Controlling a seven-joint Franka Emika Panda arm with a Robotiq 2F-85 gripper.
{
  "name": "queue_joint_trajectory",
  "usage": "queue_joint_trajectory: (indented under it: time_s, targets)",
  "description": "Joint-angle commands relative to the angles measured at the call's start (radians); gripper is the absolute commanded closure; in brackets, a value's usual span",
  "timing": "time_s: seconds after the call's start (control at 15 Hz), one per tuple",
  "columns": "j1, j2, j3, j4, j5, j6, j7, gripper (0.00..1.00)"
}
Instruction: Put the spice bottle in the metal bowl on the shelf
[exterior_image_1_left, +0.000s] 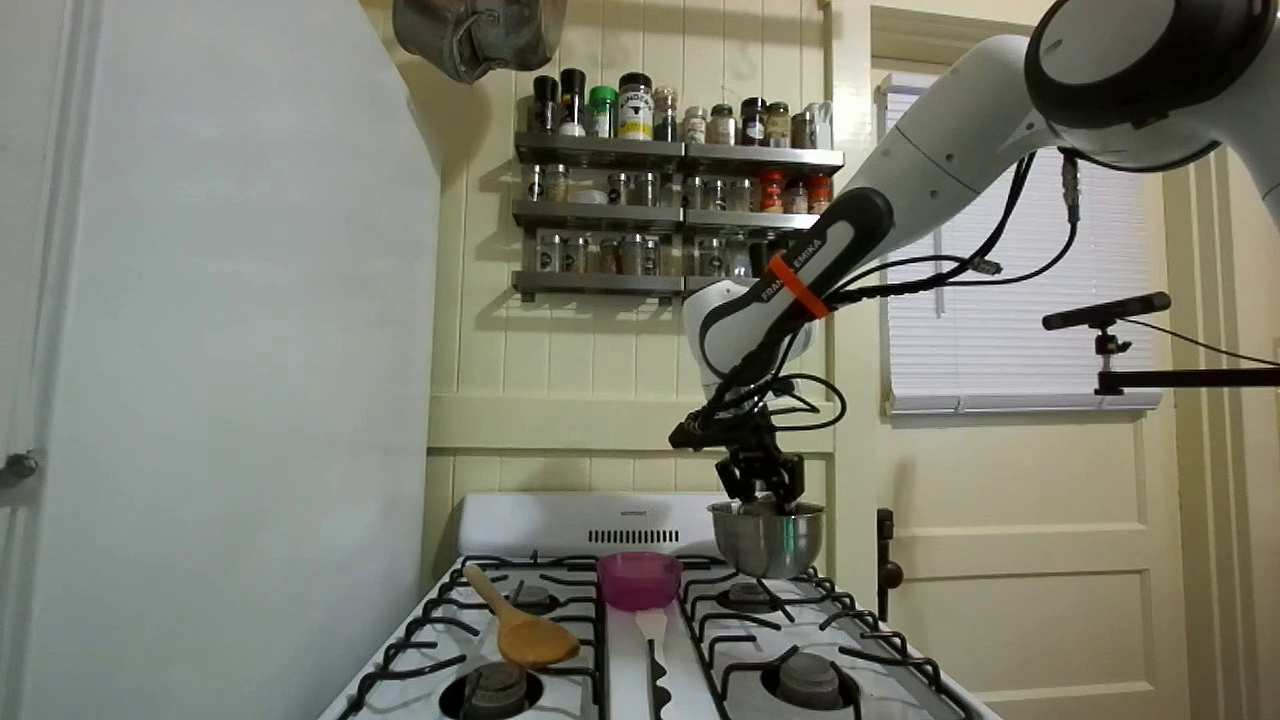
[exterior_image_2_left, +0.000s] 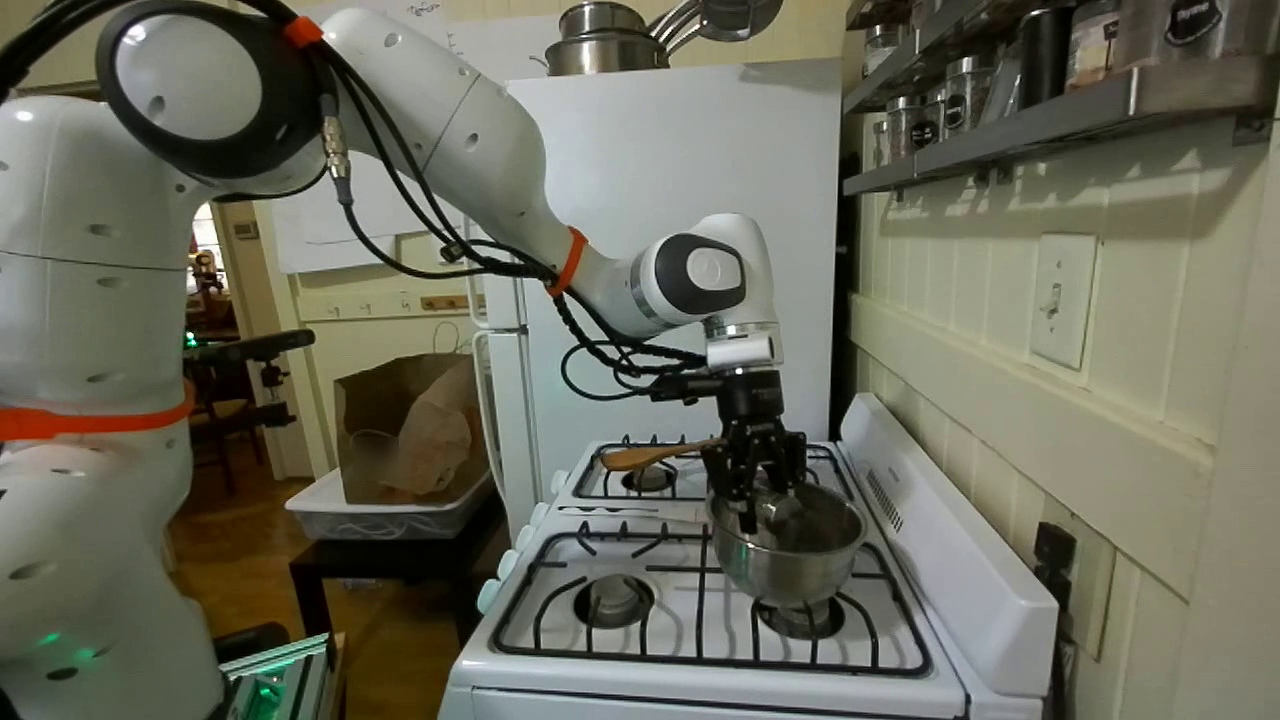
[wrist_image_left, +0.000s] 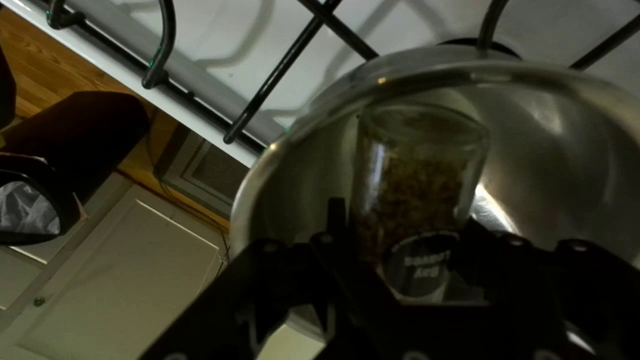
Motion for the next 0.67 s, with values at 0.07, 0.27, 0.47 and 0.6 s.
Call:
queue_joint_trajectory:
  time_s: [0.07,0.27,0.47,0.6]
  targets:
    - [0.025,-0.062,0.007,-0.011,-0.133,-0.028,0.015,0.77]
    - [0.039,-0.1,0.023,0.015,-0.256,-0.057,0.006,0.77]
    - [0.047,-0.131,0.058,0.037,-0.407,-0.073,-0.025,0.77]
    - [0.051,-0.147,0.088,0.051,-0.493,-0.097,-0.053,0.77]
